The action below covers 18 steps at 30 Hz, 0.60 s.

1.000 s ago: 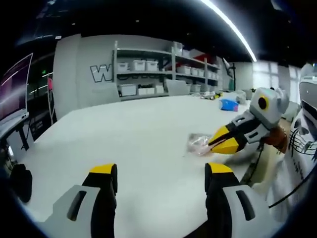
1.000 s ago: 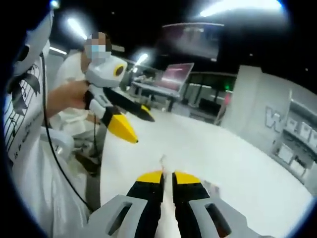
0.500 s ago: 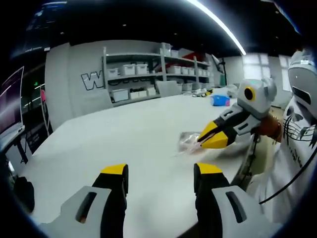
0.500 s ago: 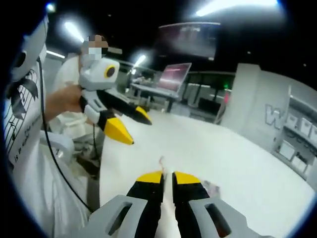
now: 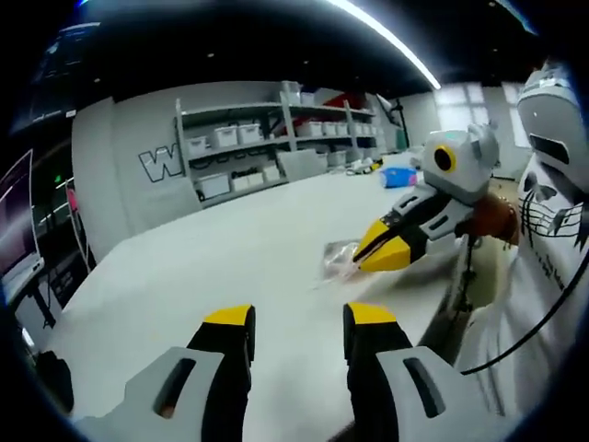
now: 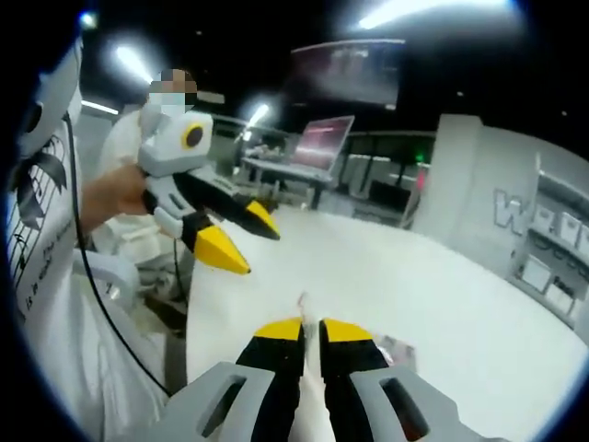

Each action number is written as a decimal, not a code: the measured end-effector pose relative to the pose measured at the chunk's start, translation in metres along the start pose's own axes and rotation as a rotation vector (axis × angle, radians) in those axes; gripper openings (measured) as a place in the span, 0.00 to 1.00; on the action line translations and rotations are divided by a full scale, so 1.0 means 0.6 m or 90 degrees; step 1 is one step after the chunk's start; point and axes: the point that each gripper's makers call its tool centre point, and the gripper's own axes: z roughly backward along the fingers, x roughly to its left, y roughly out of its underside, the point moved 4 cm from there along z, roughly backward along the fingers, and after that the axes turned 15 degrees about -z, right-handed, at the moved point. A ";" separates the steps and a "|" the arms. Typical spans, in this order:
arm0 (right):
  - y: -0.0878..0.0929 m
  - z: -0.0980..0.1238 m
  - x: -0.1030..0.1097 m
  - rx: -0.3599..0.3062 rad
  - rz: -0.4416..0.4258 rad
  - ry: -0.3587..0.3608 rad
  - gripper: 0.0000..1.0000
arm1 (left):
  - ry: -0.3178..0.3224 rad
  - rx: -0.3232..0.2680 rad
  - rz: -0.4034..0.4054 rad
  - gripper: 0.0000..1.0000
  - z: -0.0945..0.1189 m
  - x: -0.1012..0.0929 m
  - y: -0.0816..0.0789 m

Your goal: Open the resealable bag by pulling the two sides of the seal apart until the entire bag opening is separated and visibly accessible.

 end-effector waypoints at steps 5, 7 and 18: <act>0.000 -0.001 -0.002 -0.004 -0.014 0.003 0.02 | 0.018 -0.005 -0.032 0.33 -0.002 -0.011 -0.006; -0.002 -0.002 -0.002 -0.008 -0.019 0.001 0.02 | 0.022 -0.010 -0.039 0.32 -0.002 -0.014 -0.009; -0.003 -0.006 -0.002 -0.008 -0.031 -0.003 0.02 | 0.036 0.000 -0.088 0.27 -0.007 -0.025 -0.008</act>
